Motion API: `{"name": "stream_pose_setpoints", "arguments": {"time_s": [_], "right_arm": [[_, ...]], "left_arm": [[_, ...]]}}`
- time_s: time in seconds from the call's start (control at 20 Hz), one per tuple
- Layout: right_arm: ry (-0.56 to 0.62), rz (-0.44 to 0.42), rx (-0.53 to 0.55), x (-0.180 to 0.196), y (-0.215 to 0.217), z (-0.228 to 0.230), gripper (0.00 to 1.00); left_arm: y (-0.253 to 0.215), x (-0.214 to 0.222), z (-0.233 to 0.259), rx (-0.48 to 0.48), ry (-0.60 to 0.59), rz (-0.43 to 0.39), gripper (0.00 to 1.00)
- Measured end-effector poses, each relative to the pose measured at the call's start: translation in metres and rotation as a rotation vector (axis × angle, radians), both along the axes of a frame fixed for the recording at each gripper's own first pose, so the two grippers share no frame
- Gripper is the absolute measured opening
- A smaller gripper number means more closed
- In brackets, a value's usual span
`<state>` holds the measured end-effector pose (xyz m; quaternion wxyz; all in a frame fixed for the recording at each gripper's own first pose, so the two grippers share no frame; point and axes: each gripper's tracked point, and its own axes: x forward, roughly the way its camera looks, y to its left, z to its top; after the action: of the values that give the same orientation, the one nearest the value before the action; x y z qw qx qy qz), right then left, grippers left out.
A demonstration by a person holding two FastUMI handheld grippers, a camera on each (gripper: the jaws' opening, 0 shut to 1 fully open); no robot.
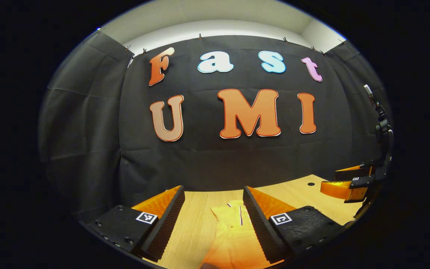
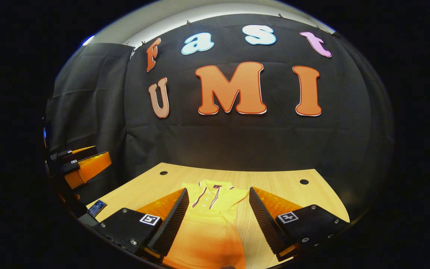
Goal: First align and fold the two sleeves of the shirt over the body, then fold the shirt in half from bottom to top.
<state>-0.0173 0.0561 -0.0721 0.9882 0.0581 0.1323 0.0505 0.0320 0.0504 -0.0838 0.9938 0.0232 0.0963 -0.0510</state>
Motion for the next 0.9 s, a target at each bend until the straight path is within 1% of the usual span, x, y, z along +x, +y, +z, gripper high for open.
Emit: {"name": "stream_pose_setpoints", "arguments": {"time_s": [0.2, 0.6, 0.9], "right_arm": [[0.011, -0.004, -0.002, -0.004, -0.003, -0.002, 0.98], [0.022, 0.012, -0.012, -0.008, 0.003, -0.003, 0.98], [0.007, 0.022, -0.013, -0.009, 0.007, 0.003, 0.98]], "left_arm": [[-0.006, -0.002, 0.000, 0.006, 0.004, -0.015, 0.95], [-0.006, -0.007, 0.003, 0.017, -0.005, -0.009, 0.94], [-0.008, -0.007, 0.007, 0.023, -0.019, -0.015, 0.94]]}}
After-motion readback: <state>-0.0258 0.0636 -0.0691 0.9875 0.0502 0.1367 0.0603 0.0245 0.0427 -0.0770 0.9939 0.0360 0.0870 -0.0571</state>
